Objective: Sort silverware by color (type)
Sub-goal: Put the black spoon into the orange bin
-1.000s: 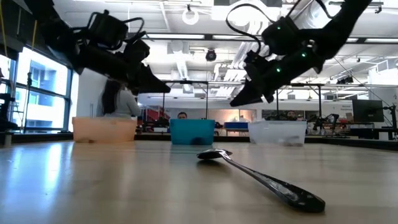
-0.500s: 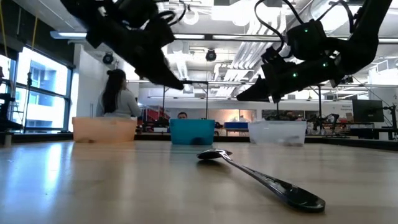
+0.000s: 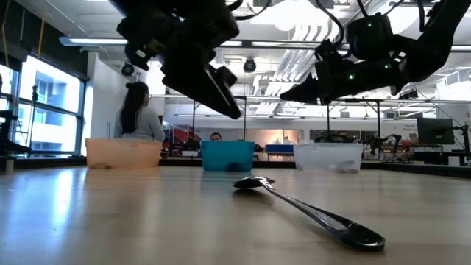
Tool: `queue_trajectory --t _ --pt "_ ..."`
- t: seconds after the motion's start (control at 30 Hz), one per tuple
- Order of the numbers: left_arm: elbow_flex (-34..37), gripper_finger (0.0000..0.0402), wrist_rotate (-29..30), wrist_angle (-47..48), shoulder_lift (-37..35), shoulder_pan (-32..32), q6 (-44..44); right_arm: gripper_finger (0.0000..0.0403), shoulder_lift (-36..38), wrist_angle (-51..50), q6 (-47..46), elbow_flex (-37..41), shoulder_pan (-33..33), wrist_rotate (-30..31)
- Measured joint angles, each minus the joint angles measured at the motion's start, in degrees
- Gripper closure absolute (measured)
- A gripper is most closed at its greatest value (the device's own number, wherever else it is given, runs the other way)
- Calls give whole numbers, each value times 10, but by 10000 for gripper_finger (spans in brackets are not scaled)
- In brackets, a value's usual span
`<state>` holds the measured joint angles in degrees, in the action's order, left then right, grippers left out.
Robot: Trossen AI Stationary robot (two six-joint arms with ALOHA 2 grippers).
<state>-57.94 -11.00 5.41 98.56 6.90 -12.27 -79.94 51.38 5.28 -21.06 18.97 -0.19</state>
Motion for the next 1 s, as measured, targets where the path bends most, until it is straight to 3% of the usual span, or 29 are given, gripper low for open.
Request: queue_trajectory --t 0.13,0.33,0.5,0.73,1.0 --pt "-32 248 -39 -10 43 31 -5 403 5 -5 14 0 15 -5" --pt "-101 236 -43 -25 116 79 -6 403 5 -4 -3 0 34 -46" --pt "-154 236 -14 -21 170 103 -42 403 5 -14 4 1 41 -46" --pt "-223 239 43 71 239 109 -93 403 6 -22 3 2 44 -75" --pt "-239 270 58 129 248 108 -79 403 11 -40 -3 2 44 -99"
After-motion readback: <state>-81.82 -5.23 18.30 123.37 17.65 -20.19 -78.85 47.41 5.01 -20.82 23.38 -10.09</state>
